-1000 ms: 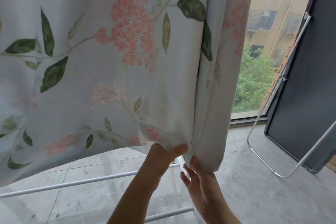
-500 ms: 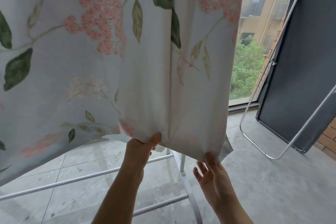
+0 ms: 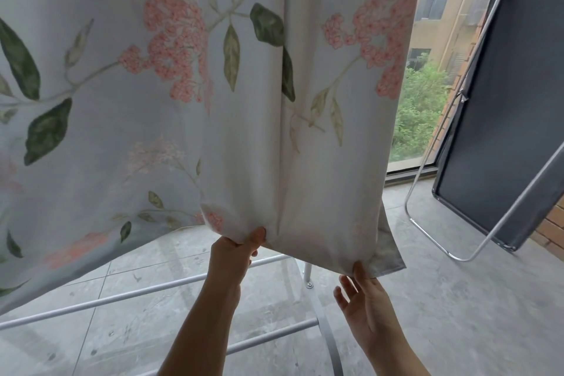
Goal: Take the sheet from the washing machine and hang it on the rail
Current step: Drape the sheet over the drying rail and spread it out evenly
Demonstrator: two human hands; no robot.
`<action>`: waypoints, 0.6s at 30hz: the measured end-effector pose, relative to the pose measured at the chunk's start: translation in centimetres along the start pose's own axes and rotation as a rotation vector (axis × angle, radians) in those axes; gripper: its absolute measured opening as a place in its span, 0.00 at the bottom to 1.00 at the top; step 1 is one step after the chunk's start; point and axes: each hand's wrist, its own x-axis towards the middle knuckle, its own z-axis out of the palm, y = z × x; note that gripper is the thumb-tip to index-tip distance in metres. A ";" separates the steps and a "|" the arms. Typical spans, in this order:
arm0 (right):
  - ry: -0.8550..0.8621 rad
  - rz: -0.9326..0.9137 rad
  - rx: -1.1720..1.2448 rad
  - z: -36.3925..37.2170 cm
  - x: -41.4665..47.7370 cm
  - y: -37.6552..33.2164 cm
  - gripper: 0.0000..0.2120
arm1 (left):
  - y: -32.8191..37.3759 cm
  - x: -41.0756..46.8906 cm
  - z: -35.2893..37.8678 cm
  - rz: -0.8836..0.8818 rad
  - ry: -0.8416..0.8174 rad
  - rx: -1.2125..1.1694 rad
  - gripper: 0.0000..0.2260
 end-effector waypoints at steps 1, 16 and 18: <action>0.021 0.010 -0.010 0.0 0.1 0.1 0.05 | -0.1 -0.1 0.0 -0.004 0.006 0.000 0.08; 0.090 0.082 -0.120 -0.2 0.4 1.8 0.04 | -0.5 0.6 -1.8 -0.045 0.038 -0.008 0.05; 0.105 0.075 -0.100 -0.5 0.7 1.2 0.03 | -0.5 1.0 -2.4 -0.068 0.011 -0.147 0.08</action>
